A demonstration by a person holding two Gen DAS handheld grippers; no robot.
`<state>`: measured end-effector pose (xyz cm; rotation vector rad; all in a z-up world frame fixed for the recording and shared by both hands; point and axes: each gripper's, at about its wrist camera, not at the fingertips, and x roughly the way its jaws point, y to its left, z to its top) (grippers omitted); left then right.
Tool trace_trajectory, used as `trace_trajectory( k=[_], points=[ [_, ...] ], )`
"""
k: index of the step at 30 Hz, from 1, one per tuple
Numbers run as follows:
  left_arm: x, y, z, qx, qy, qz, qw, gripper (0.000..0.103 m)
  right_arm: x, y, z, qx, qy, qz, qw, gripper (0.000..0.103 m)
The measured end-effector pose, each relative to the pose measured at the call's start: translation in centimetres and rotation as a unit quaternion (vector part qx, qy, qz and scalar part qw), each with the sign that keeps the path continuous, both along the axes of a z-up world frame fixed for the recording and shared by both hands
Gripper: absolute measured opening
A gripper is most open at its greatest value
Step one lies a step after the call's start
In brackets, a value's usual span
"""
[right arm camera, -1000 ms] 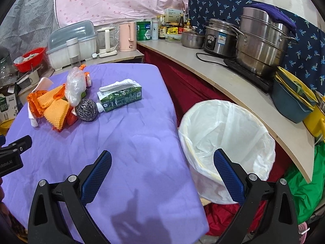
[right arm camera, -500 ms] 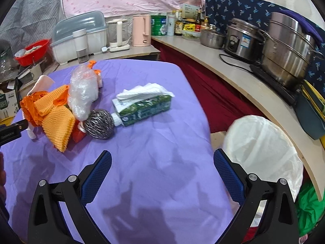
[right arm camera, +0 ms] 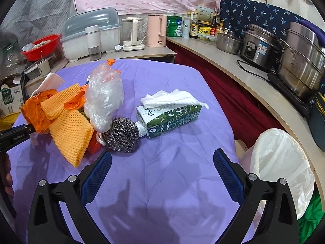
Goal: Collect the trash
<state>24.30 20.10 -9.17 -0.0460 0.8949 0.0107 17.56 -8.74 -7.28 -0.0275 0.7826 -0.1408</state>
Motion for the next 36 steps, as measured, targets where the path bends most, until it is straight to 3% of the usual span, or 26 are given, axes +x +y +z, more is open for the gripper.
trace_trajectory(
  k=[2,18,25,30,32,36],
  points=[
    [-0.1,0.2,-0.2,-0.011,0.008,0.000,0.9999,0.020,0.0,0.0,-0.1,0.000,0.001,0.000,1.000,0.096],
    [-6.5,-2.2,3.6,-0.073,-0.009,-0.061,0.9954,0.016,-1.2,0.3,1.4,0.013,-0.016,0.007,1.000,0.096],
    [-7.8,-3.7,2.8,-0.080,0.018,-0.085,0.9930,0.018,-2.1,1.4,1.4,0.020,-0.013,0.026,0.999,0.096],
    [-8.6,-3.1,3.3,-0.095,0.015,-0.082,0.9919,0.019,-2.8,2.3,1.5,0.033,-0.010,0.039,0.999,0.096],
    [-8.9,-3.1,3.5,-0.088,0.012,-0.082,0.9927,0.030,-3.0,2.6,1.5,0.039,-0.009,0.046,0.998,0.096],
    [-9.4,-2.9,3.3,-0.067,0.014,-0.071,0.9951,0.029,-3.4,3.8,1.4,0.041,-0.008,0.062,0.997,0.096]
  ],
)
